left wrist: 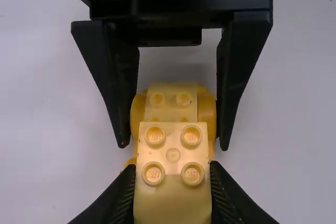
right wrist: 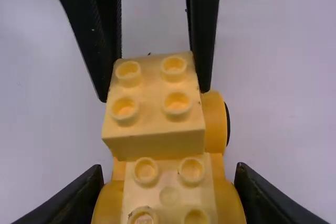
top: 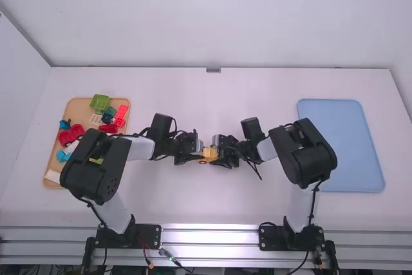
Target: Assemble lego blocks to make yellow taxi
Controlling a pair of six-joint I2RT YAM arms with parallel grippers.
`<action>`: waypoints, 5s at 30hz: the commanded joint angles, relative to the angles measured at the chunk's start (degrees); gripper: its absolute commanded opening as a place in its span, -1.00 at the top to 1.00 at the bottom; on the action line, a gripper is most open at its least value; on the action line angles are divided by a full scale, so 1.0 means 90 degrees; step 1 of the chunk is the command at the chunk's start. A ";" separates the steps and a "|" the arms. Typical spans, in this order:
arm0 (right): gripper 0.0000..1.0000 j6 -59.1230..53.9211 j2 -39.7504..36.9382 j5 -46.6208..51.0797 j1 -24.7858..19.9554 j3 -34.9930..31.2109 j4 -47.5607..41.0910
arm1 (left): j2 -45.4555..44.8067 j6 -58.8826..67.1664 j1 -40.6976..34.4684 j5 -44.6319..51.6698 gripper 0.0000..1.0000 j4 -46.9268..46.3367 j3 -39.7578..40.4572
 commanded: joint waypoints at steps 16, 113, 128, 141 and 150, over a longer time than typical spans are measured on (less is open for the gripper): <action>-0.12 -0.0335 0.0097 0.0012 0.0005 0.0112 -0.0308 | 0.0092 -0.0250 0.0102 -0.0199 0.78 -0.0384 0.0306; -0.10 -0.0452 0.0095 -0.0092 0.0017 0.0107 -0.0357 | 0.0719 -0.0386 0.0024 0.0503 0.96 -0.0474 0.0384; -0.09 -0.0452 0.0095 -0.0092 0.0017 0.0107 -0.0352 | 0.1401 -0.0872 -0.0199 -0.0670 0.96 -0.0549 0.0386; -0.11 -0.0452 0.0095 -0.0090 0.0010 0.0107 -0.0352 | 0.0648 -0.0850 0.0002 -0.0058 0.88 -0.1175 0.0913; -0.28 -0.0449 0.0095 -0.0080 0.0012 0.0107 -0.0333 | -0.0588 -0.0872 0.0457 -0.0083 -0.98 -0.1678 0.1307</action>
